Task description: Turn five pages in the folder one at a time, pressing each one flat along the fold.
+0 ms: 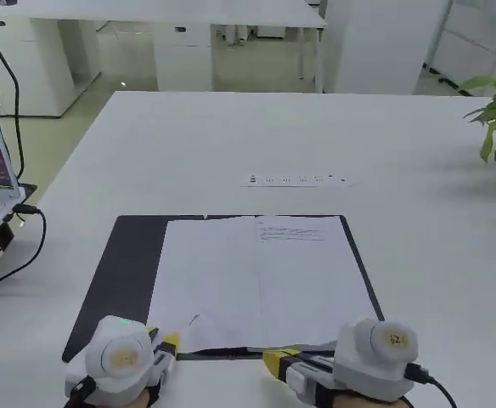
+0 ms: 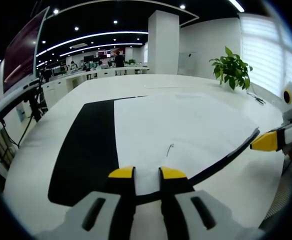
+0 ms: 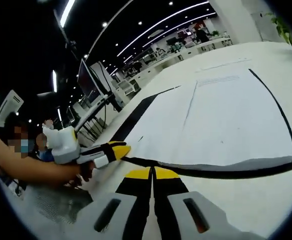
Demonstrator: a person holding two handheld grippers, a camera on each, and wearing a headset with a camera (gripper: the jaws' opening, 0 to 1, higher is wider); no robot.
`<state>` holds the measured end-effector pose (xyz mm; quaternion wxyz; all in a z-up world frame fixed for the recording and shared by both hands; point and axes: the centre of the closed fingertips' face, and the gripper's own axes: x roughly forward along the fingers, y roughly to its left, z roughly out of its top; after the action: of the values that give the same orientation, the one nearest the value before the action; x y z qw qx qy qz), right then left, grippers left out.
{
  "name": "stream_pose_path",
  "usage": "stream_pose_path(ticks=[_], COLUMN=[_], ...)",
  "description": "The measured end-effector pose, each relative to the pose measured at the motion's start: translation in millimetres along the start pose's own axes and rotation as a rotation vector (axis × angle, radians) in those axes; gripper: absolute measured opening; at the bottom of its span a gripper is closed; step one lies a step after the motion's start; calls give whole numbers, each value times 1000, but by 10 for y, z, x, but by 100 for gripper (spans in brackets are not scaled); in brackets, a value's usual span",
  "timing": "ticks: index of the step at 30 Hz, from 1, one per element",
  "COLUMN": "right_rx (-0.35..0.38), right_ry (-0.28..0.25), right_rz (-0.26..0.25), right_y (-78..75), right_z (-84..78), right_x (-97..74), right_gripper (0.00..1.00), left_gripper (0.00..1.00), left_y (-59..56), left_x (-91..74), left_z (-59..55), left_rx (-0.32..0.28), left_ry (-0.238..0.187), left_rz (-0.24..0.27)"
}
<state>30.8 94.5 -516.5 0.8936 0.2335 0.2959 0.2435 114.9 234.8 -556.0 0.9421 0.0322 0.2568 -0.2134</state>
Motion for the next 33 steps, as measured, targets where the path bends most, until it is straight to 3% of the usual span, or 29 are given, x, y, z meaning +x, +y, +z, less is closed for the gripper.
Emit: stream_pose_path(ticks=[8,11,13,14,16,17,19,23,29,33], right_rx=[105,139,149,149,150,159,143,163,175,173], right_ry=[-81,-173,-196,-203,-225,-227,-248,-311,-379,-381], right_rz=[-20,-21,-30,-37,-54,-70,-89,-105,-123,-138], right_y=[13,15,-9,-23,-65,-106,-151,-232,-334,-408], right_z=[241,470,559,588,665,692,752,902,1050,1060], right_x=[-310,-483,-603,-652,-772,-840,-934,-1145,-1327,-1386], right_gripper=[0,0,0,0,0,0,0,0,0,0], left_gripper=[17,17,20,21,25,28,27,27,28,32], left_y=[-4,1,-11,-25,-60,-71,-94,-330,-709,-1051], left_x=[4,5,1,3,-14,-17,-21,-103,-119,-92], left_z=[5,2,12,19,17,65,232,491,666,766], left_rx=[2,-5,-29,-35,-88,-127,-112,-116,-50,-28], left_ry=[26,27,32,43,108,117,53,1,-31,-51], left_rz=[2,1,-19,-33,-50,-50,-62,-113,-174,-241])
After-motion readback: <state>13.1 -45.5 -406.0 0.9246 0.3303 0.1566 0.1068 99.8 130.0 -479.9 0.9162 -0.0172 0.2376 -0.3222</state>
